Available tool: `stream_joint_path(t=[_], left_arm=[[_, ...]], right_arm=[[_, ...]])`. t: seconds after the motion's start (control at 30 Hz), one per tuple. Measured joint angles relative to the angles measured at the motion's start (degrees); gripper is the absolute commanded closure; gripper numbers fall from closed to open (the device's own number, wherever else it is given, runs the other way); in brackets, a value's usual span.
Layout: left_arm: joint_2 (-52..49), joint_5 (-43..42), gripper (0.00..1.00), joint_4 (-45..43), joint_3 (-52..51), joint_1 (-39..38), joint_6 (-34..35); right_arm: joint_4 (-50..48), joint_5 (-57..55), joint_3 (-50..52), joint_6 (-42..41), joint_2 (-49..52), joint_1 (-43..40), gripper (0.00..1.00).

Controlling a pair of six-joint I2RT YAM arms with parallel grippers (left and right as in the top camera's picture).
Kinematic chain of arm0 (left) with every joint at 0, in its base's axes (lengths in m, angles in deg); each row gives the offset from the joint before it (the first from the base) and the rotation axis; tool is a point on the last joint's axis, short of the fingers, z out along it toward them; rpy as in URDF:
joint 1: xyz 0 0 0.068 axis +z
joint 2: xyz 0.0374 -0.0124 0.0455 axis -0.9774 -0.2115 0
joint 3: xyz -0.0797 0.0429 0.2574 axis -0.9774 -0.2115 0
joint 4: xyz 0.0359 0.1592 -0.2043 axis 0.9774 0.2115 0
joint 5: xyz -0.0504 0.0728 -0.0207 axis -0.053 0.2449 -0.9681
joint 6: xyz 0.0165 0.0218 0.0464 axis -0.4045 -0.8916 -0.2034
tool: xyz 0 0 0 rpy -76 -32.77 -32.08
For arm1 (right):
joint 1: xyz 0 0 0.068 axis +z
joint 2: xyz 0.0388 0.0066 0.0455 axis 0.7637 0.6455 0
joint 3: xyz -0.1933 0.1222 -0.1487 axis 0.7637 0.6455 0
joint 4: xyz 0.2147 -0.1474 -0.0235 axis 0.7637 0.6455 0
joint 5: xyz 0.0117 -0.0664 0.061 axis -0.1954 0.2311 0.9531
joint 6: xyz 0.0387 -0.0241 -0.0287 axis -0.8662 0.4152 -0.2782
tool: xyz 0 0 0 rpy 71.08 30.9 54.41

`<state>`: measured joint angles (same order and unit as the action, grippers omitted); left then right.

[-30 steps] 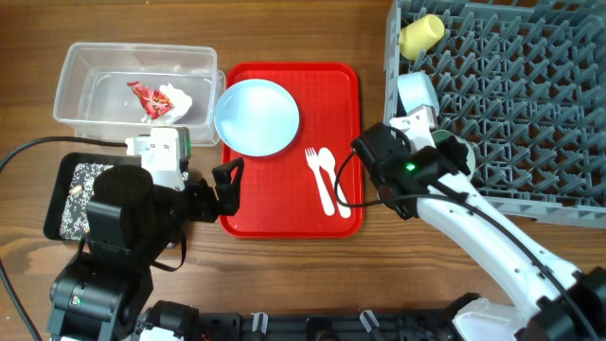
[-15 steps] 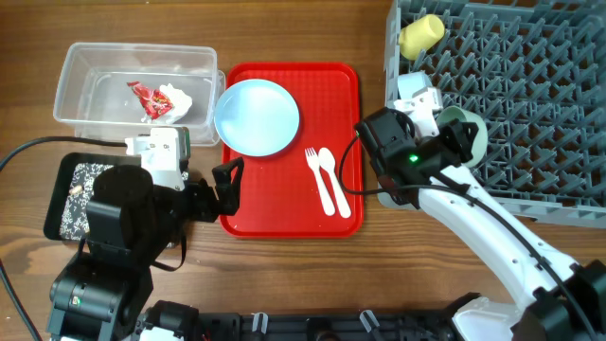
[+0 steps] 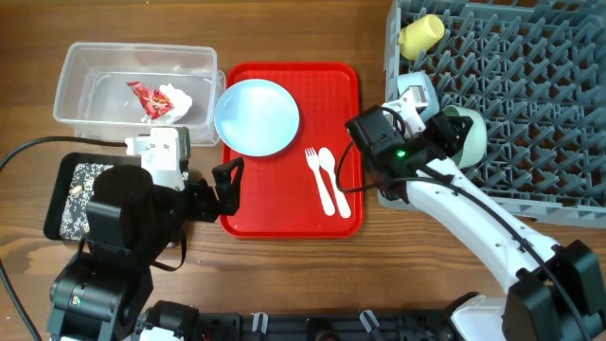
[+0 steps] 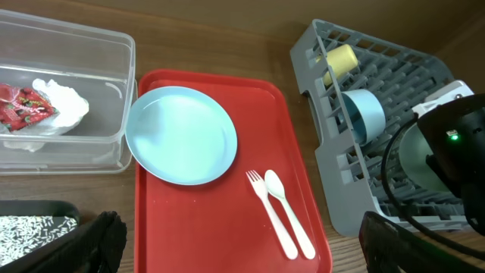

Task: Sort waste into correct bins and load items into the dishwasher rack
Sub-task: 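Release the green bowl in the rack's near row and withdraw right gripper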

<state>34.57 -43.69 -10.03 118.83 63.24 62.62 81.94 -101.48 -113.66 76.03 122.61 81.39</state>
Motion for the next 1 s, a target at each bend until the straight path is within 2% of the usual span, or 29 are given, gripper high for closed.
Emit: stream_joint_path(t=[0.2, 0.5, 0.8, 1.0], left_arm=[[0.0, 0.0, 0.0, 0.0, 0.0, 0.0, 0.0], [0.0, 0.0, 0.0, -0.02, 0.0, 0.0, 0.02], [0.0, 0.0, 0.0, -0.02, 0.0, 0.0, 0.02], [0.0, 0.0, 0.0, 0.0, 0.0, 0.0, 0.0]], right_arm=[[-3.04, -0.9, 0.0, 4.46, 0.35, 2.8, 0.96], [-10.23, -5.79, 1.01, 14.53, 4.52, 2.82, 0.96], [-10.54, -6.36, 1.75, 16.52, 4.55, 3.37, 0.96], [-12.57, -6.01, 7.72, 17.0, 4.55, 5.79, 0.96]])
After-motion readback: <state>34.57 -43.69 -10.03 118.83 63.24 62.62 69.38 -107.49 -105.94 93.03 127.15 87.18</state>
